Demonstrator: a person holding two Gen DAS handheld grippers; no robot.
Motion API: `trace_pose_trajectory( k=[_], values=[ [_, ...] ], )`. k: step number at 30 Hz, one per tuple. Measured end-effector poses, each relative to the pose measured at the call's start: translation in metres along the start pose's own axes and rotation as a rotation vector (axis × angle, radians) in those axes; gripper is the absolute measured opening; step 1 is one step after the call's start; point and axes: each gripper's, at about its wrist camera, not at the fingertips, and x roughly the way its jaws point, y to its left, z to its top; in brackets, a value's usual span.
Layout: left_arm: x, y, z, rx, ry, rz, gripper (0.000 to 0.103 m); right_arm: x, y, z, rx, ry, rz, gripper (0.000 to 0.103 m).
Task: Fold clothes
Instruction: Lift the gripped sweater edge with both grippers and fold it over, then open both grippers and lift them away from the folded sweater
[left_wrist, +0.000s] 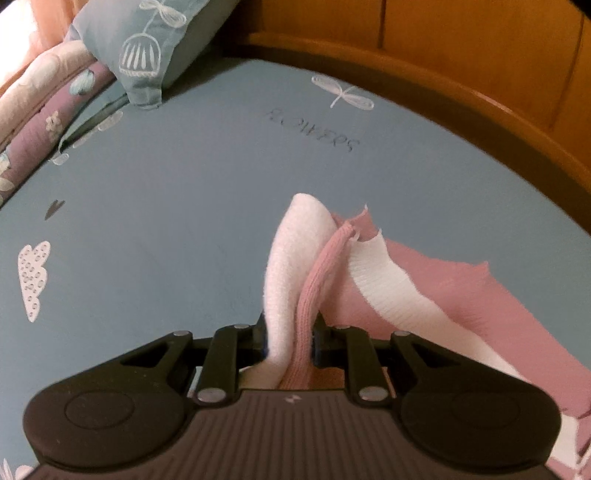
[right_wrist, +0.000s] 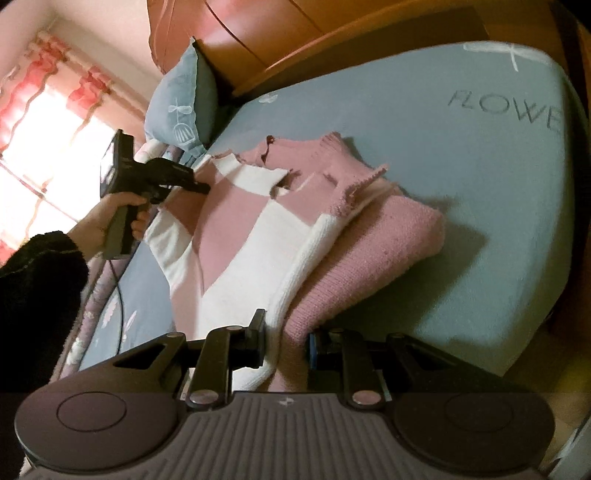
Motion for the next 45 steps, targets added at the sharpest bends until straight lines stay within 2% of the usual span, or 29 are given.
trace_pose_trajectory(
  k=[3,4,6,8,10,12,14,16,19,24,26,27,28,29,31,32,36,39,41,43,45],
  values=[
    [0.008,0.004,-0.001,0.004,-0.002,-0.010,0.028,0.004,-0.001,0.001,-0.003,0.001,0.005,0.027],
    [0.009,0.008,-0.001,0.000,-0.007,-0.012,0.032,0.004,-0.001,-0.001,-0.008,-0.001,0.000,0.032],
    [0.010,0.017,-0.001,-0.020,-0.021,-0.005,0.051,0.002,-0.002,-0.003,-0.009,-0.007,-0.009,0.039],
    [0.004,0.028,-0.001,-0.045,-0.033,0.009,0.056,0.000,-0.006,-0.003,0.014,-0.014,0.007,0.044],
    [-0.006,0.038,-0.003,-0.056,-0.048,0.024,0.057,-0.001,-0.010,-0.001,0.041,-0.026,0.027,0.050],
    [-0.021,0.046,-0.005,-0.043,-0.067,0.077,0.055,-0.005,-0.016,0.000,0.077,-0.050,0.041,0.054],
    [-0.043,0.046,-0.013,-0.012,-0.091,0.066,0.054,-0.008,-0.023,0.003,0.124,-0.075,0.054,0.063],
    [-0.066,0.044,-0.023,0.022,-0.115,0.039,0.055,-0.010,-0.033,0.006,0.189,-0.097,0.070,0.063],
    [-0.108,0.031,-0.048,0.111,-0.148,-0.046,0.055,-0.010,-0.049,0.012,0.291,-0.127,0.116,0.063],
    [-0.165,-0.010,-0.112,0.223,-0.104,-0.359,0.058,-0.003,-0.055,0.024,0.354,-0.144,0.133,0.062],
    [-0.181,-0.030,-0.139,0.253,-0.081,-0.481,0.058,-0.001,-0.053,0.028,0.342,-0.152,0.096,0.053],
    [-0.187,-0.041,-0.153,0.266,-0.072,-0.531,0.058,0.000,-0.052,0.028,0.339,-0.152,0.083,0.052],
    [-0.193,-0.052,-0.167,0.282,-0.061,-0.578,0.058,0.000,-0.051,0.028,0.337,-0.150,0.075,0.046],
    [-0.197,-0.062,-0.179,0.285,-0.053,-0.622,0.058,0.000,-0.049,0.029,0.323,-0.147,0.059,0.035],
    [-0.198,-0.076,-0.197,0.272,-0.032,-0.702,0.058,-0.003,-0.041,0.030,0.252,-0.154,0.005,0.025],
    [-0.196,-0.081,-0.204,0.254,-0.013,-0.738,0.058,-0.005,-0.037,0.030,0.212,-0.157,-0.014,0.024],
    [-0.177,-0.100,-0.224,0.174,0.071,-0.819,0.057,-0.008,-0.012,0.038,0.025,-0.165,-0.097,0.023],
    [-0.155,-0.108,-0.234,0.121,0.153,-0.817,0.057,-0.006,-0.007,0.040,-0.045,-0.121,-0.163,0.026],
    [-0.145,-0.108,-0.240,0.082,0.173,-0.810,0.056,-0.009,-0.006,0.038,-0.068,-0.095,-0.201,0.034],
    [-0.153,-0.103,-0.240,0.048,0.170,-0.821,0.056,-0.025,0.001,0.034,-0.100,-0.097,-0.214,0.034],
    [-0.170,-0.094,-0.241,0.035,0.123,-0.838,0.058,-0.045,0.010,0.030,-0.130,-0.129,-0.219,0.034]
  ],
)
